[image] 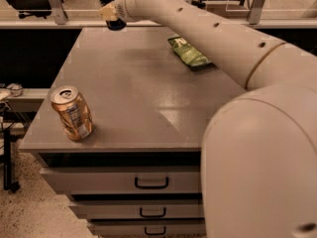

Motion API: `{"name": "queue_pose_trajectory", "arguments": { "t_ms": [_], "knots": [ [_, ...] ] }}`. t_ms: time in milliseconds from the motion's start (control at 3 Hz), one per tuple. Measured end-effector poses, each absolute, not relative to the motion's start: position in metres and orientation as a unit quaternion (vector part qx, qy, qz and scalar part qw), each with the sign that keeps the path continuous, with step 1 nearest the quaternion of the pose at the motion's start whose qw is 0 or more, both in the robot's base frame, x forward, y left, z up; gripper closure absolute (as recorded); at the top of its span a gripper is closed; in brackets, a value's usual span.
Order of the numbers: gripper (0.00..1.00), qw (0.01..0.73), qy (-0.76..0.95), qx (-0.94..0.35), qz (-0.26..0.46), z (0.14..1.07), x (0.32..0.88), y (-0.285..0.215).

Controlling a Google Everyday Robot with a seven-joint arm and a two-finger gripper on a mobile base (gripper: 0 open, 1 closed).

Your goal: Move pepsi can near orange can

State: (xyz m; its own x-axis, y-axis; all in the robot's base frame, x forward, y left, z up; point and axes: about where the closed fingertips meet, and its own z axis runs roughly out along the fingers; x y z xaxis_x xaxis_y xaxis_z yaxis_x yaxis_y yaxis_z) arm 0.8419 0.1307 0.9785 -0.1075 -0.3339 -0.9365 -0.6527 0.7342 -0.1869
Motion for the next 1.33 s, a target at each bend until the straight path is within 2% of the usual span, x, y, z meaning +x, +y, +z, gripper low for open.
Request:
{"name": "queue_pose_trajectory", "arguments": {
  "t_ms": [667,1000,1333],
  "knots": [
    [1.0,0.56,0.748,-0.327,0.139,1.015,0.758,0.091],
    [1.0,0.533,0.759,-0.335,0.168,1.018,0.714,0.084],
    [1.0,0.533,0.758,-0.335,0.168,1.018,0.714,0.085]
  ]
}}
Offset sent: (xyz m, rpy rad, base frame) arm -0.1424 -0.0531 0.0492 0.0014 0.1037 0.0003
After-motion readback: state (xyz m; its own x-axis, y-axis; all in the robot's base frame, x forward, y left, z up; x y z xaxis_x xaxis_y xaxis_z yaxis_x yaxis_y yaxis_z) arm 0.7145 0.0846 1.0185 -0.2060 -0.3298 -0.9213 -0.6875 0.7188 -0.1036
